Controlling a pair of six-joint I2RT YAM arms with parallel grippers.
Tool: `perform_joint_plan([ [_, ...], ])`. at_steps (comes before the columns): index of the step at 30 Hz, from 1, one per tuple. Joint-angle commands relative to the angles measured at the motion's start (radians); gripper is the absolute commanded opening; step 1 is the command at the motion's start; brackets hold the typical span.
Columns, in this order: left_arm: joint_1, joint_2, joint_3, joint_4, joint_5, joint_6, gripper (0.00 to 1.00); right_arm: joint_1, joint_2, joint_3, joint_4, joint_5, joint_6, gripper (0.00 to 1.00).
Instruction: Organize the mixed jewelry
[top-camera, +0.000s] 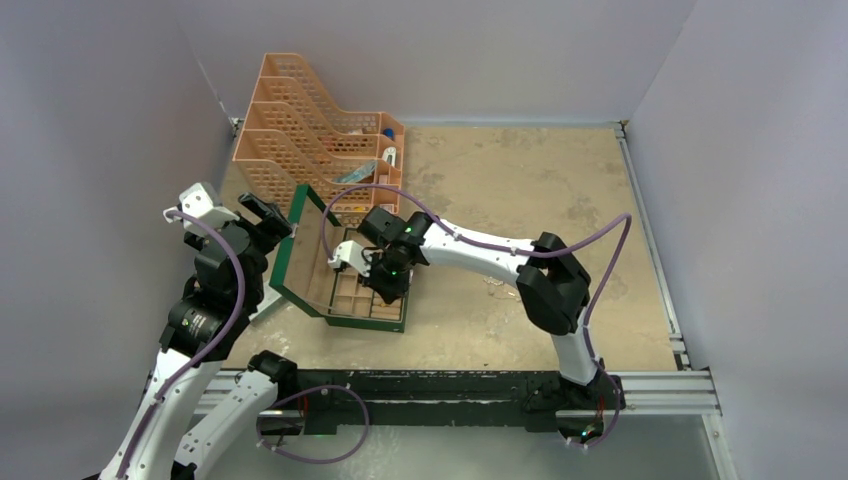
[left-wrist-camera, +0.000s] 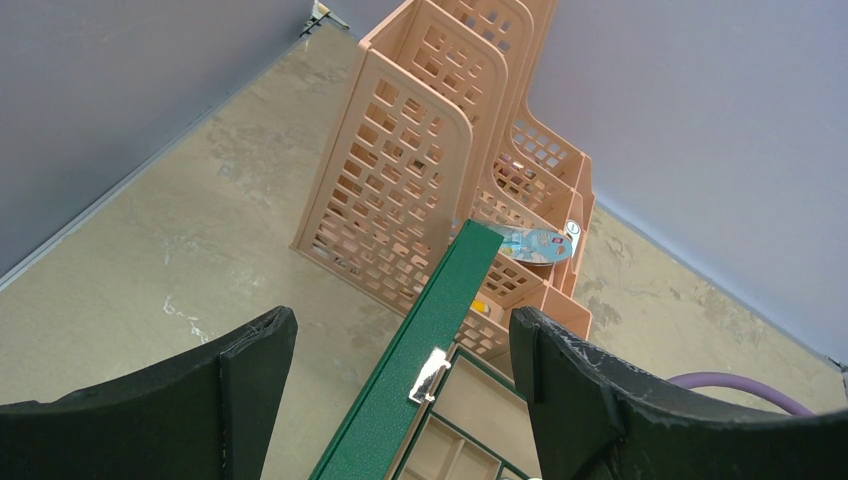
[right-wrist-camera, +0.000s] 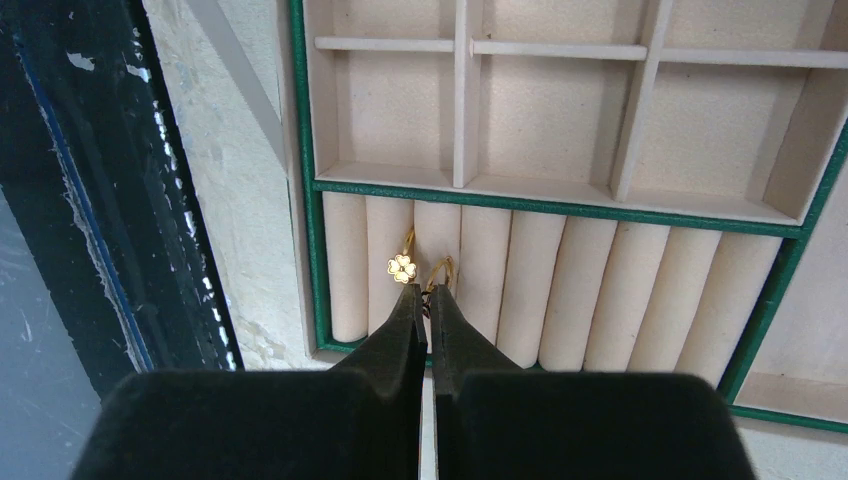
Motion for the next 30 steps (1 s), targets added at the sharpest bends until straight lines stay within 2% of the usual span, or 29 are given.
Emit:
perform_joint_plan([
  [1,0.004,0.003,0.000,0.042,0.003,0.021,0.78,-0.011,0.012,0.027,0.001,0.020,-0.023,0.00],
  [16,0.003,0.000,0.000,0.042,0.006,0.018,0.78,-0.016,-0.084,-0.007,0.025,-0.010,-0.007,0.00],
  [30,0.003,0.005,0.000,0.041,0.012,0.015,0.78,-0.016,-0.055,-0.012,0.013,-0.034,-0.026,0.00],
])
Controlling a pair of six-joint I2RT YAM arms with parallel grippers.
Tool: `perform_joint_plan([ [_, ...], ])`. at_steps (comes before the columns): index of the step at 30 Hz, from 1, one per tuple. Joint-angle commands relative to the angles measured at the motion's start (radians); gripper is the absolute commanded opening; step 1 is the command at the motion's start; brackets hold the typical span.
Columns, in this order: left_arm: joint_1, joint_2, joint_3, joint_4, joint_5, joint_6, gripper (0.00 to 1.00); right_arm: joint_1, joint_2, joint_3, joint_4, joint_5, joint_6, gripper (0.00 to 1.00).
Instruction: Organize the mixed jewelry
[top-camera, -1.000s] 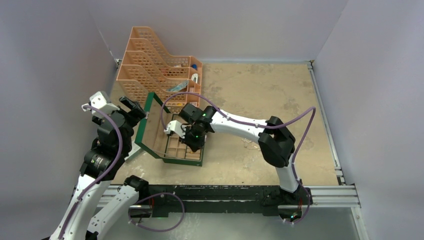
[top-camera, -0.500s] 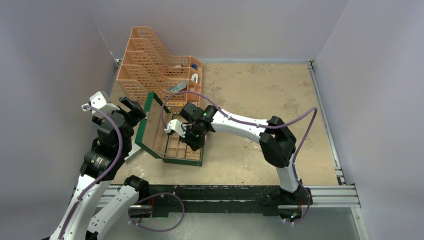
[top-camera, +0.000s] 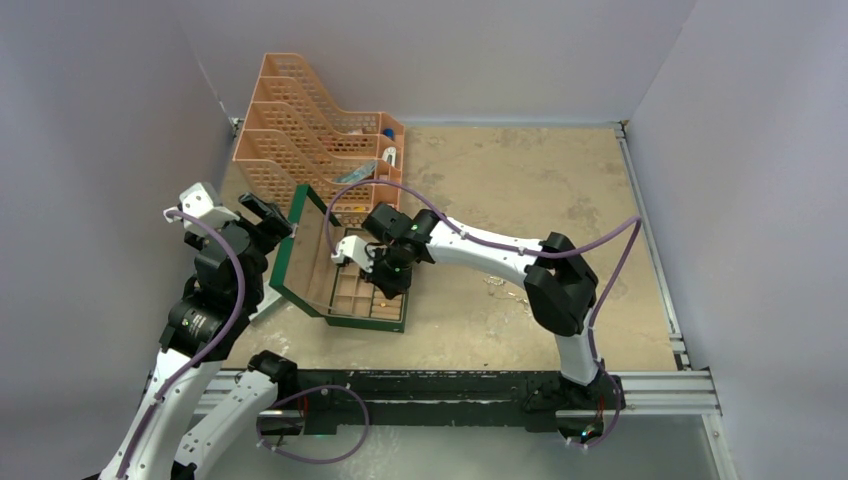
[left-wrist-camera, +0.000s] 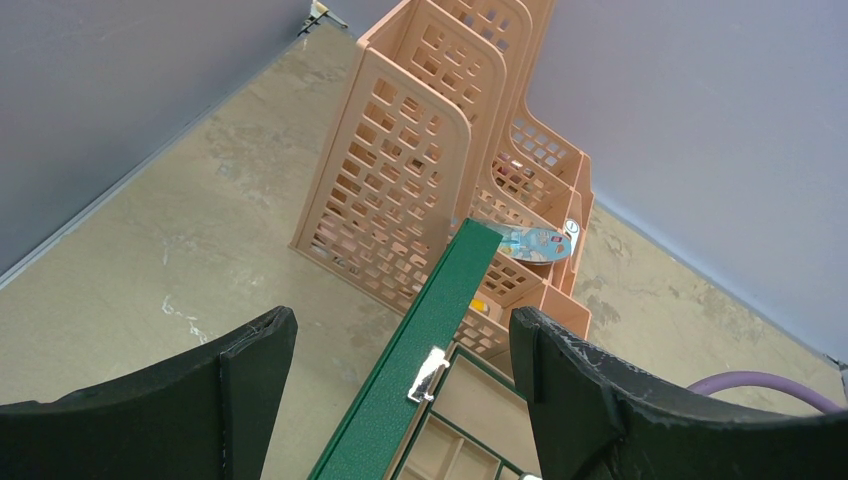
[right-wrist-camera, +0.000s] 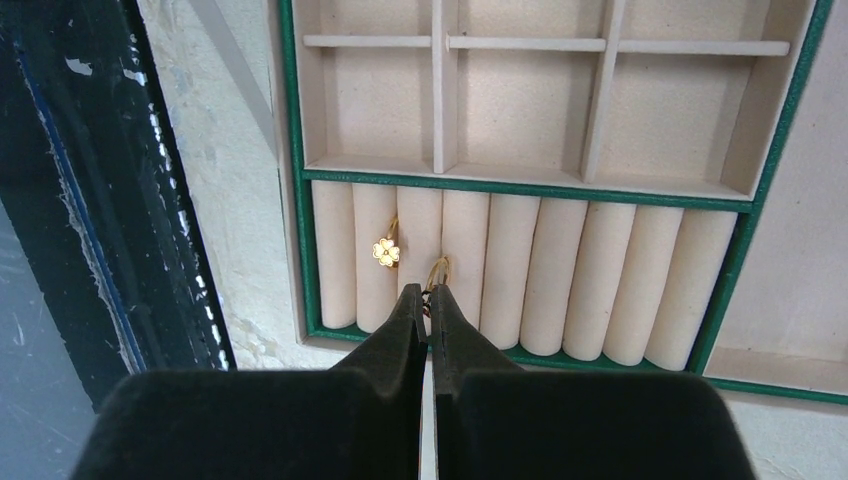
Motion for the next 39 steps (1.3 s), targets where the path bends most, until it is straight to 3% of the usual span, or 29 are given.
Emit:
perform_joint_plan([
  [1,0.003,0.005,0.000,0.041,0.008,0.016,0.78,-0.004,-0.013,0.013,-0.013,-0.034,-0.030,0.00],
  [39,0.003,-0.001,-0.003,0.039,0.001,0.020,0.78,-0.003,0.082,0.083,-0.018,0.004,0.018,0.00],
])
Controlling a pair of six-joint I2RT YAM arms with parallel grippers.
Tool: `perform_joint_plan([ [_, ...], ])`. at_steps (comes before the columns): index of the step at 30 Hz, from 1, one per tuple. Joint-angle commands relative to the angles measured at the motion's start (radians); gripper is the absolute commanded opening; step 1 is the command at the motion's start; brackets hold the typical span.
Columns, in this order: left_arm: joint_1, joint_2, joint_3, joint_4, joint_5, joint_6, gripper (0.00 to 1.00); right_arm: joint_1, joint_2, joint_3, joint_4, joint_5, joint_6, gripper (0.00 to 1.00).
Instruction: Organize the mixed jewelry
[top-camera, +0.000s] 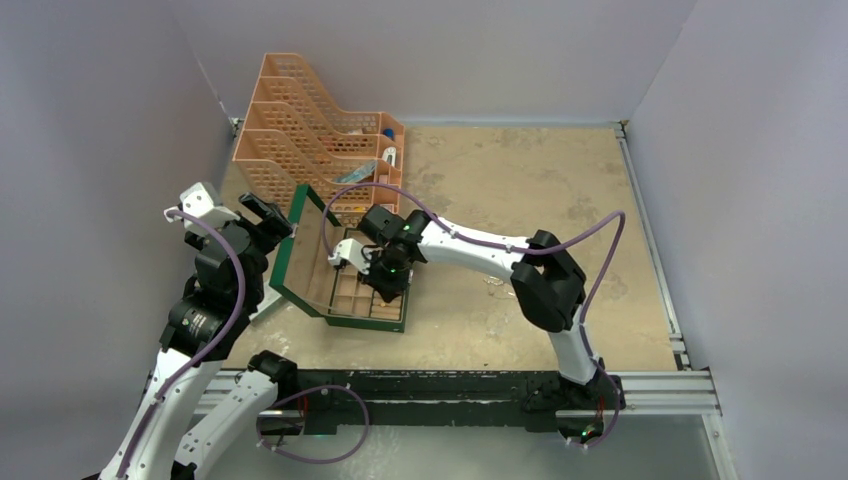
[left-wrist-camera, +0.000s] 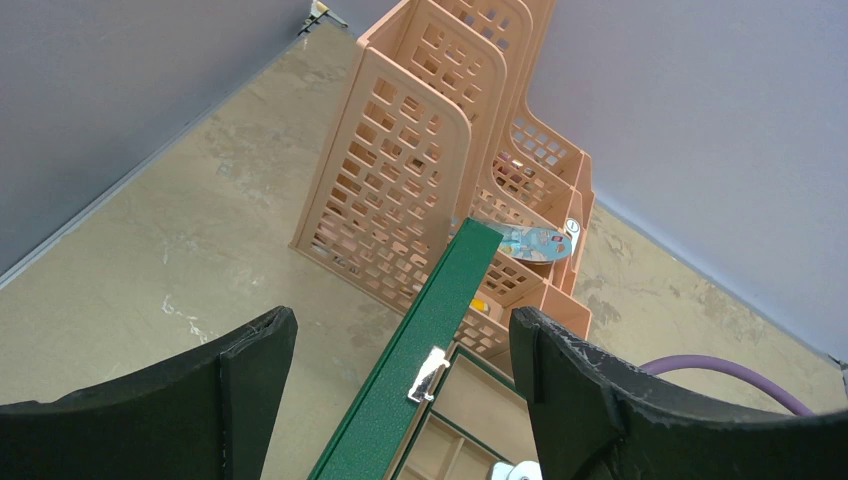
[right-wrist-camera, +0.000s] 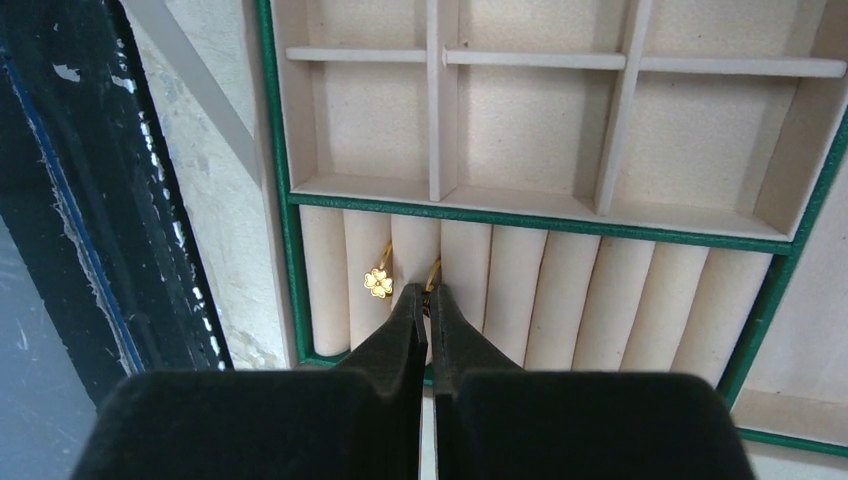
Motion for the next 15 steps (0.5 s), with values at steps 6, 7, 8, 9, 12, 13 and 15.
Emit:
perform_joint_plan([
  [6,0.003,-0.001,-0.002,0.041,0.001,0.020,0.78,-0.003,0.023,0.056,0.001,0.034,0.045,0.00],
  [7,0.003,-0.001,-0.003,0.041,0.002,0.020,0.78,-0.003,0.026,0.058,0.002,0.038,0.048,0.00],
  [8,0.003,0.000,-0.003,0.040,0.001,0.021,0.78,-0.003,0.028,0.063,0.002,0.046,0.053,0.00],
  [9,0.003,0.000,-0.003,0.041,0.002,0.020,0.78,-0.003,0.034,0.070,0.002,0.052,0.057,0.00],
  [12,0.004,0.002,-0.003,0.042,0.003,0.020,0.78,-0.003,0.046,0.084,-0.003,0.059,0.058,0.00],
  [13,0.003,0.001,-0.002,0.042,0.002,0.021,0.78,-0.003,0.049,0.087,-0.004,0.063,0.060,0.00],
  [15,0.003,0.002,-0.003,0.042,0.002,0.022,0.78,-0.003,0.052,0.088,0.000,0.069,0.060,0.00],
])
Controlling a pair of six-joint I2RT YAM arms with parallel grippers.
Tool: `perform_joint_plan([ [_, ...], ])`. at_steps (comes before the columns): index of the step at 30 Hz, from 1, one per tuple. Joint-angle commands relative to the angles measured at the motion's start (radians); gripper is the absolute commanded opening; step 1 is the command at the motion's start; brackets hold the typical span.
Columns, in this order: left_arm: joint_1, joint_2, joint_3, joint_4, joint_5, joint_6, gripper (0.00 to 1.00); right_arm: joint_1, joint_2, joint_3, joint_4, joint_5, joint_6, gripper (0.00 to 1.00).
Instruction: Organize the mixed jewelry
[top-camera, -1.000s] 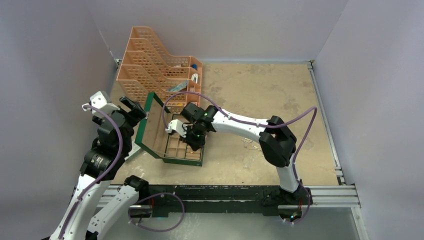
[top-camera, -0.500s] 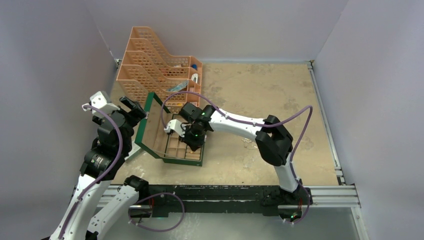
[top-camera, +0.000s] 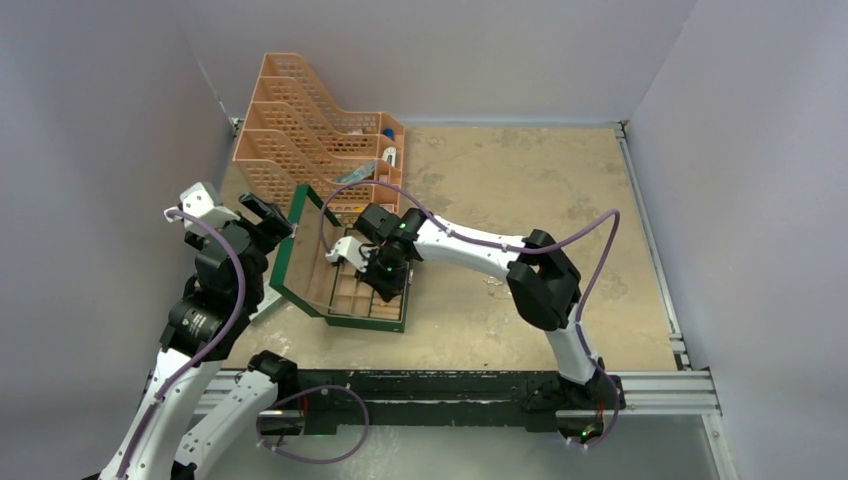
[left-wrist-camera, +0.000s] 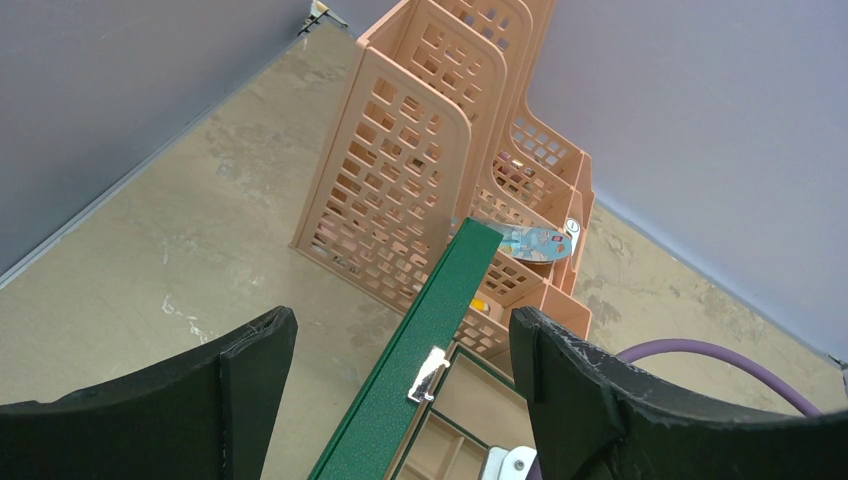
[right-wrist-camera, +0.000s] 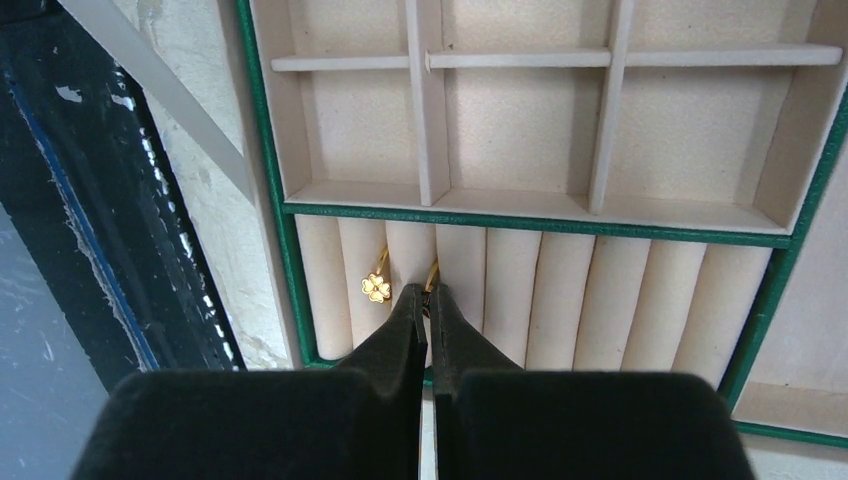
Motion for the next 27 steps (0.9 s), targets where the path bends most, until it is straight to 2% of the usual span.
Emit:
perform_joint_plan([
  [1,0.003,0.001,-0.002,0.042,0.003,0.022,0.78,-0.003,0.023,0.041,0.035,0.050,0.009,0.00],
  [12,0.004,0.001,-0.003,0.042,0.003,0.021,0.78,-0.003,0.019,0.041,0.044,0.057,0.050,0.00],
  [19,0.003,0.004,-0.001,0.042,0.007,0.020,0.78,-0.008,-0.031,0.014,0.049,0.061,0.090,0.21],
  [27,0.003,0.010,-0.001,0.044,0.024,0.021,0.78,-0.022,-0.110,-0.030,0.068,0.068,0.114,0.30],
])
